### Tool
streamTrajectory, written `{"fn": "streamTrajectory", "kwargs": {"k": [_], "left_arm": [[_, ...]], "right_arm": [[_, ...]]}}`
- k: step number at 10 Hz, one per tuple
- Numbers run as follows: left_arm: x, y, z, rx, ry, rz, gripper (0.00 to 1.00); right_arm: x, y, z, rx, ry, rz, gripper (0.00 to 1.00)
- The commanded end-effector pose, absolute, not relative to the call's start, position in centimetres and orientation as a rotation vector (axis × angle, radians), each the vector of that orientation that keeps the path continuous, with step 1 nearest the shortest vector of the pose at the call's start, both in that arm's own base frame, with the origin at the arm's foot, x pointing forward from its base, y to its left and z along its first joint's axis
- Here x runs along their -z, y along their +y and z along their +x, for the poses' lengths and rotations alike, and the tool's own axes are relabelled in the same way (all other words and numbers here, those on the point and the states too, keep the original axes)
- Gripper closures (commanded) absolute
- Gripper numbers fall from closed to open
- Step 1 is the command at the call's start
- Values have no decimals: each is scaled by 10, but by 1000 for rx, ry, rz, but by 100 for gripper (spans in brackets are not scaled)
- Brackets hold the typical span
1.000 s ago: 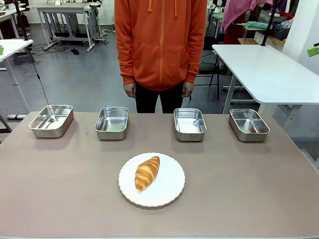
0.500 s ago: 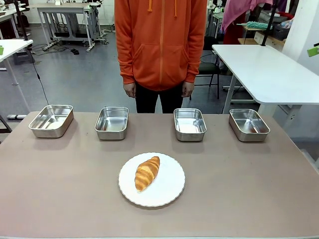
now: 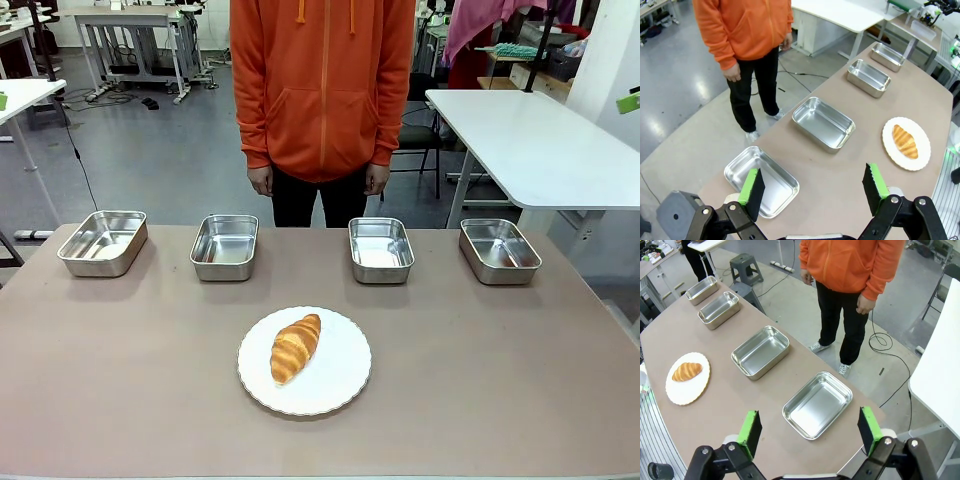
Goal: Place the bread in the container.
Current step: Place the Butter Roll into the Airtight Container indicated by the human.
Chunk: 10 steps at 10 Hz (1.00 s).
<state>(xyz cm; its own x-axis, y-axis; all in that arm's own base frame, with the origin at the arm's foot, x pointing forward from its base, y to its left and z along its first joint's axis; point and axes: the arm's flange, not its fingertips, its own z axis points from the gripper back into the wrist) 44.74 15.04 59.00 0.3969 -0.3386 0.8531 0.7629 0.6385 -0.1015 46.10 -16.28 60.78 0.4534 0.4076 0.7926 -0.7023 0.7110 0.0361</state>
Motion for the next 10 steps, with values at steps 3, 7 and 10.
{"fn": "streamTrajectory", "kwargs": {"k": [3, 7, 10], "left_arm": [[-590, 151, 445, 749, -936, -547, 0], [-590, 151, 445, 749, -936, -547, 0], [-590, 151, 445, 749, -936, -547, 0]], "right_arm": [[-609, -162, 461, -710, -870, 395, 0], [-609, -162, 461, -710, -870, 395, 0], [-609, -162, 461, -710, -870, 395, 0]]}}
